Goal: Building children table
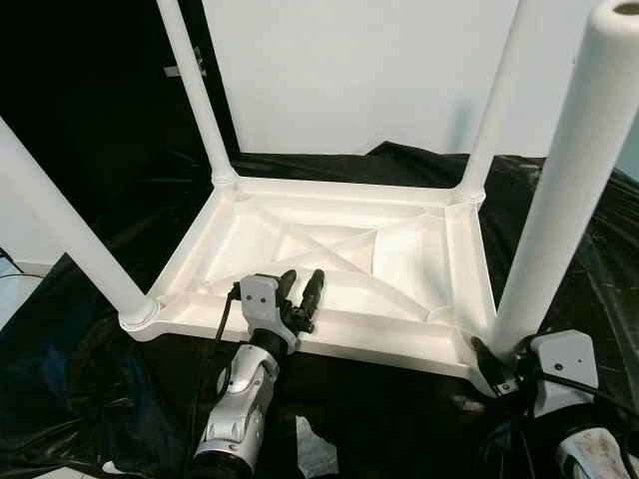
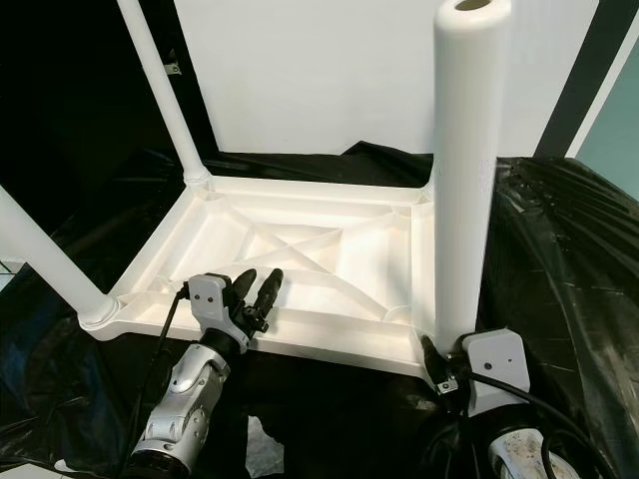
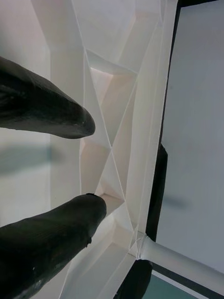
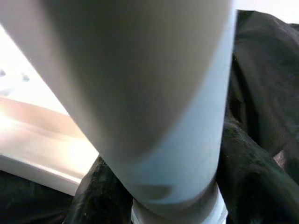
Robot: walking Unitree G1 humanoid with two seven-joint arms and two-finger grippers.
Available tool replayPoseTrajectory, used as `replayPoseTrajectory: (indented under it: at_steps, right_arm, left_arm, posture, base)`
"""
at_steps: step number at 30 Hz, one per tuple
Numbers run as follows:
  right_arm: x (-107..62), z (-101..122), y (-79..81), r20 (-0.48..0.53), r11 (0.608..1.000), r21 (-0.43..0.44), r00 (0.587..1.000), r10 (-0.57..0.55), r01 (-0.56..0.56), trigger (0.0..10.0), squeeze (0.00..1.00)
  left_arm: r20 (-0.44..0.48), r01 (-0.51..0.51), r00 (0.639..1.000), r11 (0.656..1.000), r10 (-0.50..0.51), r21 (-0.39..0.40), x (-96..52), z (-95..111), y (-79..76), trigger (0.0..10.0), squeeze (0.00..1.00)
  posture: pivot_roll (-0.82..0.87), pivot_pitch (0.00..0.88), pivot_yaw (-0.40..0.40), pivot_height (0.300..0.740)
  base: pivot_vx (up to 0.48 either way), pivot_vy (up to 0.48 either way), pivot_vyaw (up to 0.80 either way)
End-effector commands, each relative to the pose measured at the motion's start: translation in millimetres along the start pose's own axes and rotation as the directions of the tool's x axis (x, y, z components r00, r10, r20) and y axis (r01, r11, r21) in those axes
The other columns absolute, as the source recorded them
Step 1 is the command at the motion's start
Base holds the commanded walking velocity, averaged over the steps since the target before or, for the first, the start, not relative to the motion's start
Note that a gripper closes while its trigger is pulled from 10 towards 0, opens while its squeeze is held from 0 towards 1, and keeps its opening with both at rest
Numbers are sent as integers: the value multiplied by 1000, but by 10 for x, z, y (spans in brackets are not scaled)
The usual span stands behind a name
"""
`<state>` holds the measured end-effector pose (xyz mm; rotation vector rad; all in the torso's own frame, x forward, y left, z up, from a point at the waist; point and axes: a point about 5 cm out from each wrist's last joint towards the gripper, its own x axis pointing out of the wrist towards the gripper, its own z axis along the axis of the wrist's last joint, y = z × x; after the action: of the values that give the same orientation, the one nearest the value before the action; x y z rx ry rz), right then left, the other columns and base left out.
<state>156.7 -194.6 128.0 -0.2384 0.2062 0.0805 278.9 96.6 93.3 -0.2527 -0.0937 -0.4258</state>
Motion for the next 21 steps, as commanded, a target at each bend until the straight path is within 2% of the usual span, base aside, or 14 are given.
replayPoseTrajectory:
  at_steps: [1,2,4,10,15,21]
  right_arm:
    - [-167,-642,107,-382,982,191,922,62,14,10000,0]
    - [-167,-642,107,-382,982,191,922,62,14,10000,0]
    - [-165,-631,155,-392,962,271,916,85,27,10000,0]
    - [-161,-567,178,-368,930,367,922,119,26,10000,0]
    - [-165,-575,175,-374,933,359,918,131,13,10000,0]
    - [-129,-578,180,-354,961,273,926,128,-28,10000,0]
  left_arm:
    - [-11,64,998,998,-64,4,9,-18,-22,10000,0]
    - [-11,64,998,998,-64,4,9,-18,-22,10000,0]
    - [-11,67,998,998,-67,4,13,-18,-24,10000,0]
    - [-14,72,997,997,-72,5,11,-20,-30,10000,0]
    - [-15,70,997,998,-70,5,7,-22,-28,10000,0]
    - [-17,64,998,998,-63,7,-4,-30,-17,10000,0]
  posture:
    - [-176,0,85,740]
    - [-176,0,85,740]
    - [-178,0,86,740]
    - [-175,0,83,740]
    - [-171,0,81,740]
    - [-163,0,77,740]
  base:
    - [0,0,0]
    - [0,0,0]
    - [0,0,0]
    - [0,0,0]
    - [0,0,0]
    - [0,0,0]
